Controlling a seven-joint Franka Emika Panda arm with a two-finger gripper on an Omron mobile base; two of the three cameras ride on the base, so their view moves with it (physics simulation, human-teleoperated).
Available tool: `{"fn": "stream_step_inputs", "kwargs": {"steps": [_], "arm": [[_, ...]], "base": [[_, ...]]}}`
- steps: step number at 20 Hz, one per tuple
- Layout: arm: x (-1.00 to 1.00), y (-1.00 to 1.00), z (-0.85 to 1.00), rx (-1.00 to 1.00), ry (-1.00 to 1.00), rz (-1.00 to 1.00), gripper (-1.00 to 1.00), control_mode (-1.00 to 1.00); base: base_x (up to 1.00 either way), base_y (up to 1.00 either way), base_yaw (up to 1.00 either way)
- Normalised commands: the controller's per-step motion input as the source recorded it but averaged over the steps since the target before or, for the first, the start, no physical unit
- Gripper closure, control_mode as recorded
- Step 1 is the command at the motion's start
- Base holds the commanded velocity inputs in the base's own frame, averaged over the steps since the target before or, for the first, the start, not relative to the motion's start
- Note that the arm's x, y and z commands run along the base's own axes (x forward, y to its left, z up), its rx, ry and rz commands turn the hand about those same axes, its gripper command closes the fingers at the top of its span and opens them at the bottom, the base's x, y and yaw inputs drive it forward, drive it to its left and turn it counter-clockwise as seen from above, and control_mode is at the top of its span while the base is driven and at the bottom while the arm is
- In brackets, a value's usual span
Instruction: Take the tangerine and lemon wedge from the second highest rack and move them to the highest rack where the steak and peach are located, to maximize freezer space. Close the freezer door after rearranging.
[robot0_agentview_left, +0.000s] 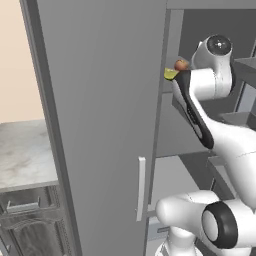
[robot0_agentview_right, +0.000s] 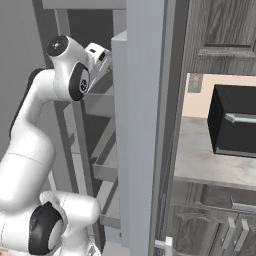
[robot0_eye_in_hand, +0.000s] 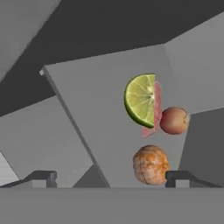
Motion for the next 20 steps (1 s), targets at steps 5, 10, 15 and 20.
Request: {"fn": "stream_step_inputs", "kwargs": {"steps": [5, 10, 15, 20], "arm": [[-1.00, 0.07, 0.22, 0.10, -0.03, -0.02, -1.00, -1.00], [-1.00, 0.11, 0.18, 0.25, 0.00, -0.17, -1.00, -1.00], [-1.00, 0.49, 0.11, 0.29, 0.00, -0.32, -1.00, -1.00], [-1.00, 0.25, 0.08, 0.36, 0.00, -0.43, -1.00, -1.00]], "base": [[0.00, 0.00, 0.00], [0.00, 0.00, 0.00], [0.00, 0.00, 0.00], [0.00, 0.00, 0.00]]}}
